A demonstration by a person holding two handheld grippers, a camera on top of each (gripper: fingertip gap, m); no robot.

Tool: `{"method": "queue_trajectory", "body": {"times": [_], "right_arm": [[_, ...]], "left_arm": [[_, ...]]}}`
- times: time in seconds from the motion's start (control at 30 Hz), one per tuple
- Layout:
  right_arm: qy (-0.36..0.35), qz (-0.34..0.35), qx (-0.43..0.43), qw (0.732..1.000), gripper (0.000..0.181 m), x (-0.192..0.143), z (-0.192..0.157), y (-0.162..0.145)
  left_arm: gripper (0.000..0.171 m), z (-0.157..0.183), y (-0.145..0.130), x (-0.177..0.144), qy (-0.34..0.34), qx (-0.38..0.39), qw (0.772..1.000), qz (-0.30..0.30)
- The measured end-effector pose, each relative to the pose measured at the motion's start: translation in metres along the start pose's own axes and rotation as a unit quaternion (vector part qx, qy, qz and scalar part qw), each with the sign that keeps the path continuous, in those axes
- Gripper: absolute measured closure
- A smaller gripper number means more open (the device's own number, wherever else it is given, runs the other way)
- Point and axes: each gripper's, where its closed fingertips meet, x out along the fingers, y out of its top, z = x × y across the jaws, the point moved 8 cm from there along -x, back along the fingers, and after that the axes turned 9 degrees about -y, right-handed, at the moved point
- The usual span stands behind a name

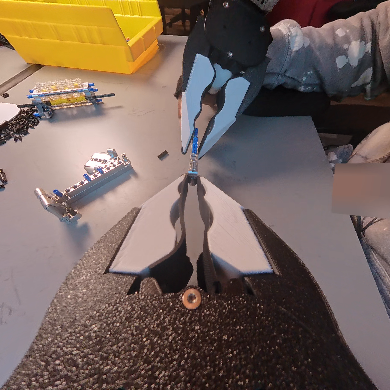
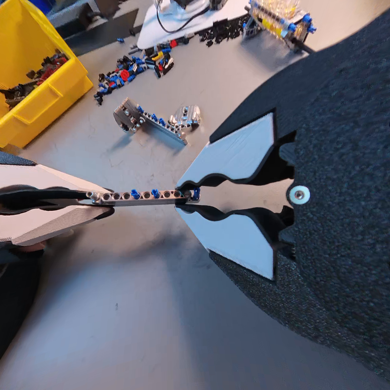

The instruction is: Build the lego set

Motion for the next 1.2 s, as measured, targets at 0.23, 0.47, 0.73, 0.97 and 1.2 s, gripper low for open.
{"method": "queue_trajectory", "body": {"times": [0.23, 0.47, 0.73, 0.97, 1.2], "right_arm": [[0.035, -0.036, 0.02, 0.999, 0.176, 0.003, -0.005, -0.009], [0.034, -0.049, 0.017, 0.998, 0.176, 0.008, -0.008, -0.011], [0.013, -0.046, 0.022, 0.999, 0.174, 0.003, -0.004, -0.015], [0.013, -0.052, 0.023, 0.998, 0.175, 0.004, -0.005, -0.016], [0.017, -0.053, 0.034, 0.998, 0.175, 0.005, -0.005, -0.016]], "left_arm": [[0.165, -0.003, -0.012, 0.013, 0.016, 0.003, 0.996, -0.092], [0.161, -0.004, -0.015, 0.015, 0.017, 0.0, 0.994, -0.106], [0.165, -0.007, -0.017, 0.015, 0.031, -0.002, 0.993, -0.114], [0.165, -0.008, -0.017, 0.014, 0.031, -0.009, 0.993, -0.114], [0.166, -0.008, -0.017, 0.013, 0.029, -0.027, 0.993, -0.112]]}}
